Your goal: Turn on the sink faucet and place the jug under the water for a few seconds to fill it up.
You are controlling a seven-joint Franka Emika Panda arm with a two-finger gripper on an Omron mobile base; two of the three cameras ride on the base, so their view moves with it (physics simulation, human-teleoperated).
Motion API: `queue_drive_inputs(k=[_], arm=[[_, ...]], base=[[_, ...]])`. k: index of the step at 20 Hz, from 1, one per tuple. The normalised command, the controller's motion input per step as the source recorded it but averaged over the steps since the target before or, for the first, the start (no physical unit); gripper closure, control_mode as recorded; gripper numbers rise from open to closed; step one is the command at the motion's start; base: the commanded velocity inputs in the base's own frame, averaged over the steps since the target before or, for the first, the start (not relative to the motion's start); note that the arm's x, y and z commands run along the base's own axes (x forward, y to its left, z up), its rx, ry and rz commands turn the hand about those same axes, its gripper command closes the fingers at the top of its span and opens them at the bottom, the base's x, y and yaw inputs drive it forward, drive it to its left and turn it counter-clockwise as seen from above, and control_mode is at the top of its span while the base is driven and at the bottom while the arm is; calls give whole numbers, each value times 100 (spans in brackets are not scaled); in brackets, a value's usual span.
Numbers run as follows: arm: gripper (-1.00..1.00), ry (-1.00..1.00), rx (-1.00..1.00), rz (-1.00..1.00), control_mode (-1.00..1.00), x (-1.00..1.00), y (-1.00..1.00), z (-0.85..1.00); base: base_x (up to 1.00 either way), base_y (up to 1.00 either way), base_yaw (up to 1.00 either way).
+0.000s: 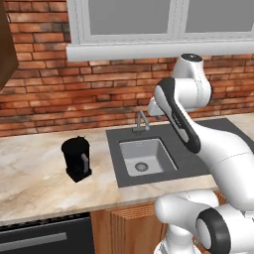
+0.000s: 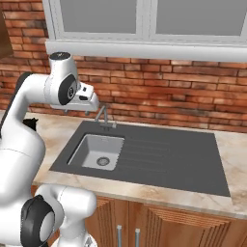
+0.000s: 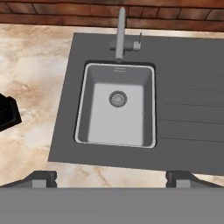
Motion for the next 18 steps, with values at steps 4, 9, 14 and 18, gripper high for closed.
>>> queue_drive_inputs(k=[4, 9, 14, 18], arm=[[-100, 0, 0, 0, 100, 0, 0, 0], [-100, 0, 0, 0, 100, 0, 0, 0], [-100, 0, 0, 0, 100, 0, 0, 0], [-100, 0, 0, 0, 100, 0, 0, 0]], base=[[8, 0, 2], [14, 0, 0], [14, 0, 0], [0, 0, 0]])
